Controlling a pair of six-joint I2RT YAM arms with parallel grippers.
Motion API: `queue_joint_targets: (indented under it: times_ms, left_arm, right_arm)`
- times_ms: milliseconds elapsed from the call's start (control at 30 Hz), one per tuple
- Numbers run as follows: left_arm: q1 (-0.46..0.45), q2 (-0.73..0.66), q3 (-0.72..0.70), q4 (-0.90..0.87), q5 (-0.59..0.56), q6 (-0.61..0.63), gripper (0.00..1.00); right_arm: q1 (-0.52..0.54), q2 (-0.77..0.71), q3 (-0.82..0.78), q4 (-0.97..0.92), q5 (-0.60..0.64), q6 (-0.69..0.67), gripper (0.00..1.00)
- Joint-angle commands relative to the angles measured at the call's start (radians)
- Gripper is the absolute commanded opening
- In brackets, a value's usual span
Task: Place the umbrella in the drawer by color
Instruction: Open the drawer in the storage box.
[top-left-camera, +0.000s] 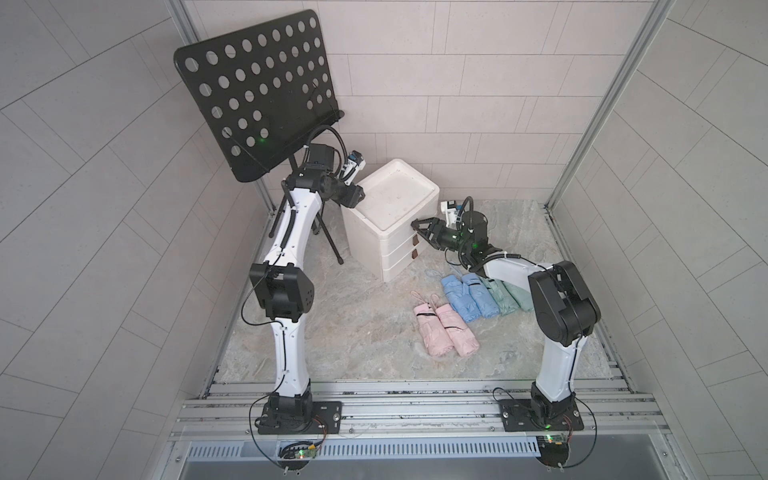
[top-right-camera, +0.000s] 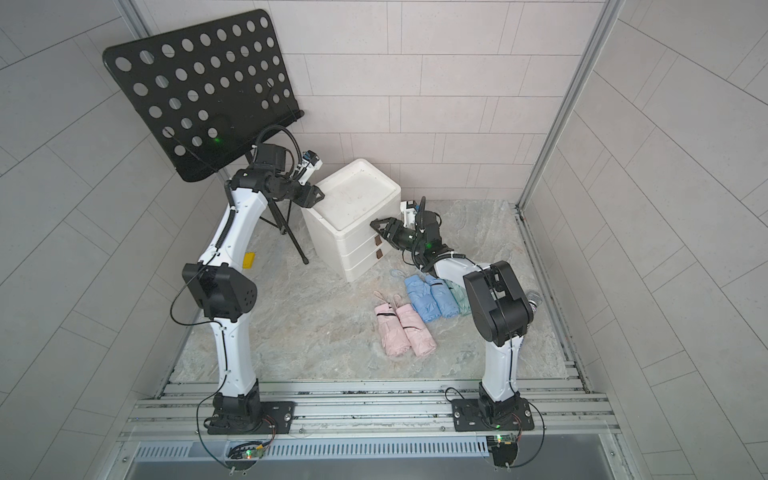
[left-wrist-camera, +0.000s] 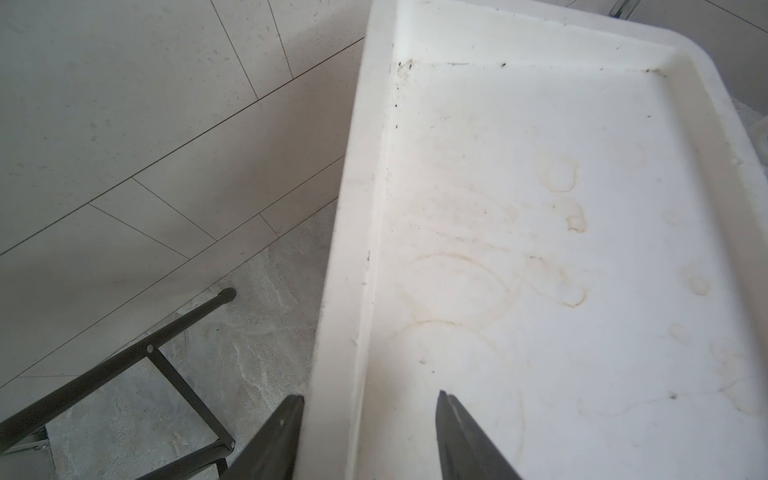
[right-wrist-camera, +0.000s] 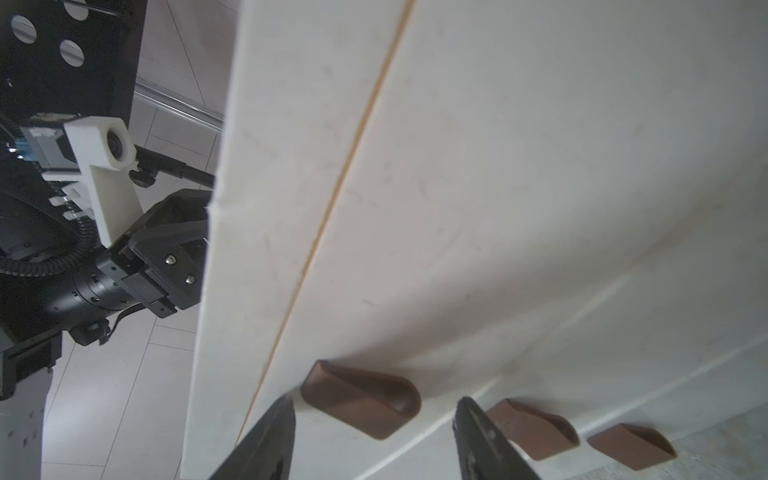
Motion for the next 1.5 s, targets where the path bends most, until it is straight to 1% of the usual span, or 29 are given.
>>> queue_joint_targets:
  times_ms: [0,167,267,333,433,533,567,700,800,1033,1333,1467]
  left_arm:
    - [-0.005,0.007,0.007,-0.021,0.011,0.014,0.55]
    - [-0.006,0.010,0.005,-0.022,0.011,0.013,0.55]
    - [-0.007,0.009,0.002,-0.025,0.010,0.016,0.54]
    - [-0.006,0.009,0.000,-0.025,0.007,0.017,0.51]
    - [-0.007,0.007,-0.001,-0.025,0.001,0.017,0.46]
    - [-0.006,0.004,-0.007,-0.024,-0.004,0.016,0.45]
    - [-0.007,0.004,-0.010,-0.022,-0.005,0.017,0.44]
    - [-0.004,0.000,-0.023,-0.013,-0.012,0.017,0.42]
    - [-0.005,0.002,-0.026,-0.013,-0.019,0.019,0.37]
    - [-0.004,0.002,-0.028,-0.010,-0.024,0.017,0.36]
    - [-0.004,0.004,-0.029,-0.002,-0.035,0.016,0.36]
    - [-0.005,0.004,-0.028,-0.001,-0.035,0.013,0.36]
  right_arm:
    - [0.010,0.008,-0.001,0.101,-0.003,0.040,0.56]
    - [0.010,0.019,0.000,0.105,-0.004,0.036,0.46]
    - [0.010,0.023,-0.004,0.115,-0.006,0.037,0.37]
    - [0.009,0.026,-0.003,0.117,-0.013,0.036,0.30]
    - [0.007,0.028,-0.003,0.117,-0.026,0.041,0.18]
    - [0.006,0.020,-0.007,0.116,-0.037,0.044,0.12]
    - [0.003,0.017,-0.012,0.116,-0.041,0.044,0.10]
    - [-0.003,-0.013,-0.039,0.110,-0.048,0.036,0.08]
    - [-0.008,-0.049,-0.061,0.084,-0.050,0.010,0.08]
    - [-0.017,-0.150,-0.108,-0.021,-0.047,-0.073,0.08]
    - [-0.037,-0.265,-0.233,-0.062,-0.047,-0.123,0.07]
    - [-0.042,-0.327,-0.282,-0.117,-0.046,-0.172,0.07]
